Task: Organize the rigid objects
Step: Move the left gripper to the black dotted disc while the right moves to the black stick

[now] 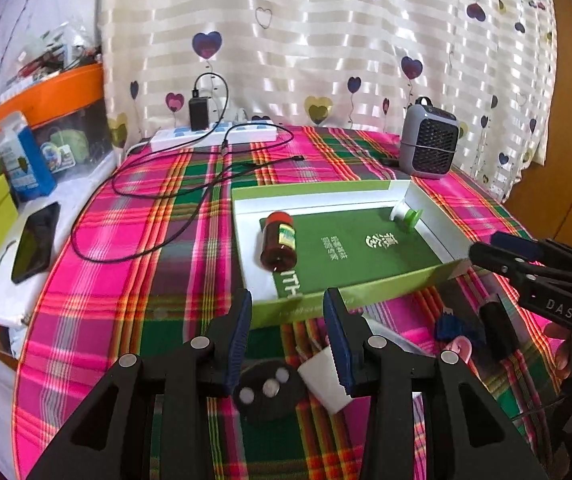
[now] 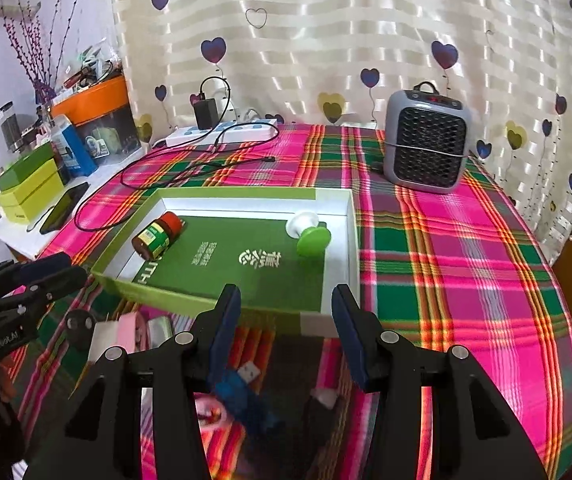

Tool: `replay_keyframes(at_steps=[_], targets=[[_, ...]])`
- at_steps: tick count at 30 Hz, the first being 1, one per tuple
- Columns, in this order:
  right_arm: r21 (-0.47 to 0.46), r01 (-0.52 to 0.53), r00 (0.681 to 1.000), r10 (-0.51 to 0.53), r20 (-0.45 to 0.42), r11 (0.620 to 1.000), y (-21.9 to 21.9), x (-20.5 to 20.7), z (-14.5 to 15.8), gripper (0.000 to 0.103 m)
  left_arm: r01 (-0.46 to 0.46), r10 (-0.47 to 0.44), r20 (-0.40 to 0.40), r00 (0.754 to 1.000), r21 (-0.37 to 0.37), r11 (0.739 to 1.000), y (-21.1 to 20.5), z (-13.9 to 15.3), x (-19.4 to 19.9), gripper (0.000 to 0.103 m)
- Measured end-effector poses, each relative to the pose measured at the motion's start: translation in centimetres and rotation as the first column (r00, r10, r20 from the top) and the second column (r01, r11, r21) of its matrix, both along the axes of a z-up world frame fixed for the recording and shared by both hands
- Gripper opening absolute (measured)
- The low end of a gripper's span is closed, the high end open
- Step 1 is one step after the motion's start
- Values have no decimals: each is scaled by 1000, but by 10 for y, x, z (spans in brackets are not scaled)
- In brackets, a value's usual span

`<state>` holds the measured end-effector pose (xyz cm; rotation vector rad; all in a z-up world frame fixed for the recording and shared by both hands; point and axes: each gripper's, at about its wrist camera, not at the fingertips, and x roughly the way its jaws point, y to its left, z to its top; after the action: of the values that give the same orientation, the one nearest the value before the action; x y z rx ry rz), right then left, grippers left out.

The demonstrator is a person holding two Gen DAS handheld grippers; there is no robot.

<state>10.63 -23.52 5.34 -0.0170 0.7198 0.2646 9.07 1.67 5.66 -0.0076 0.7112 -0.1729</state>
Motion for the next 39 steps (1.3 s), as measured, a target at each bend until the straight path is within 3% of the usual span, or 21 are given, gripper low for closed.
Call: replay_keyframes(at_steps=[8,14,18,26,39], targets=[[10,41,999,-41,-24,999,-21,-24,-11,48,-70,69,-10,998,-57,996,29,-9,-16,36],[0,51,998,-51,-38,999,-33,-40,-18,48,-73,72,-22,997,-60,995,39,-12,-25,36],[26,82,994,-80,-74,996,-41,-52,-27,48,-73,69,-38,997,-95,993,45,-19,-32,36],[-18,42,995,-44,-84,999,-30,-56,-34,49,-68,54,-93,994,-158,985,54,-32,-38,36],[-44,36,990,-41,-132,998,-22,-51,-48,49,-18,-1,-145,989,-124,992,36,-42,-22,37]])
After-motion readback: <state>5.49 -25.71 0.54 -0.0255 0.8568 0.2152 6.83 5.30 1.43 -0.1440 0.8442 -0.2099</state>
